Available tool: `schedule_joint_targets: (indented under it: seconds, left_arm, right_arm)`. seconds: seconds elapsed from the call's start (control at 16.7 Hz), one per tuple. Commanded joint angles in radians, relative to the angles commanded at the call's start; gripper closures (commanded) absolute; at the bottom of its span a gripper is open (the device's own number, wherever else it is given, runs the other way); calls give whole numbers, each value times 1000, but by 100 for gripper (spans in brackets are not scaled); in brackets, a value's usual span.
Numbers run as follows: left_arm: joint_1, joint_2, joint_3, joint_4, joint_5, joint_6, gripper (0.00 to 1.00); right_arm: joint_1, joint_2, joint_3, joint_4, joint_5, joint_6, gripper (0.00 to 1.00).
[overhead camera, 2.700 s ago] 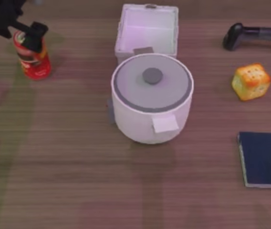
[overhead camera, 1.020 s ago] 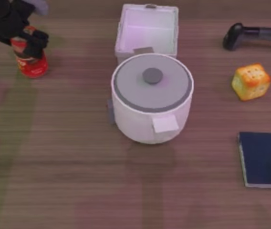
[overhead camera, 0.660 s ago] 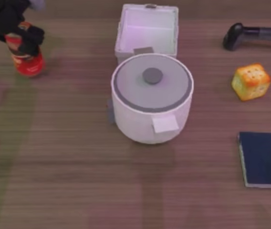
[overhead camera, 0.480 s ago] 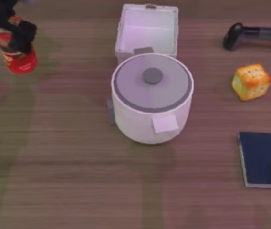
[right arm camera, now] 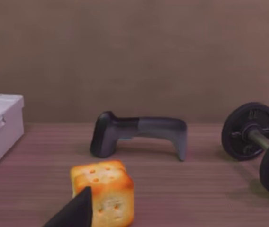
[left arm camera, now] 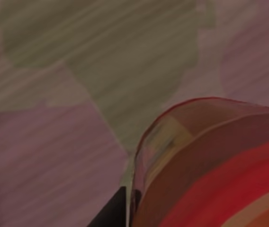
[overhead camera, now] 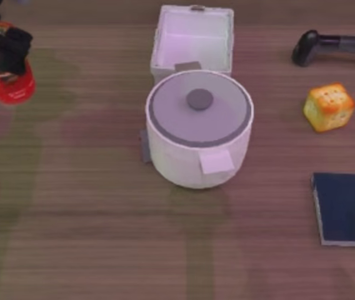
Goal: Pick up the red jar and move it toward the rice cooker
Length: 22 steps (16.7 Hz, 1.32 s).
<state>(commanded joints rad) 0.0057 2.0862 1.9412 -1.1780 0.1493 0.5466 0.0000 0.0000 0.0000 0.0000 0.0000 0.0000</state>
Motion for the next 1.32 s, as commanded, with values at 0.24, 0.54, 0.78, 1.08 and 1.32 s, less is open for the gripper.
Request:
schedule_joint_targets:
  seconds: [0.24,0.54,0.78,1.08,1.32]
  left_arm:
    - [-12,-1,-5,7,-5,-12,100]
    - [-97,-48,-125,90,-69,-229,100]
    - [-202,-106,-284,191,-149,-530,100]
    - [-316,-180,-455,306,-236,-811,100]
    - [-340,-197,-489,333,-254,-857,100]
  right_arm:
    - [0,0,0,0,0,0,0]
    - [0,0,0,0,0,0,0]
    - [0,0,0,0,0,0,0]
    - [0,0,0,0,0,0,0]
    - [0,0,0,0,0,0,0]
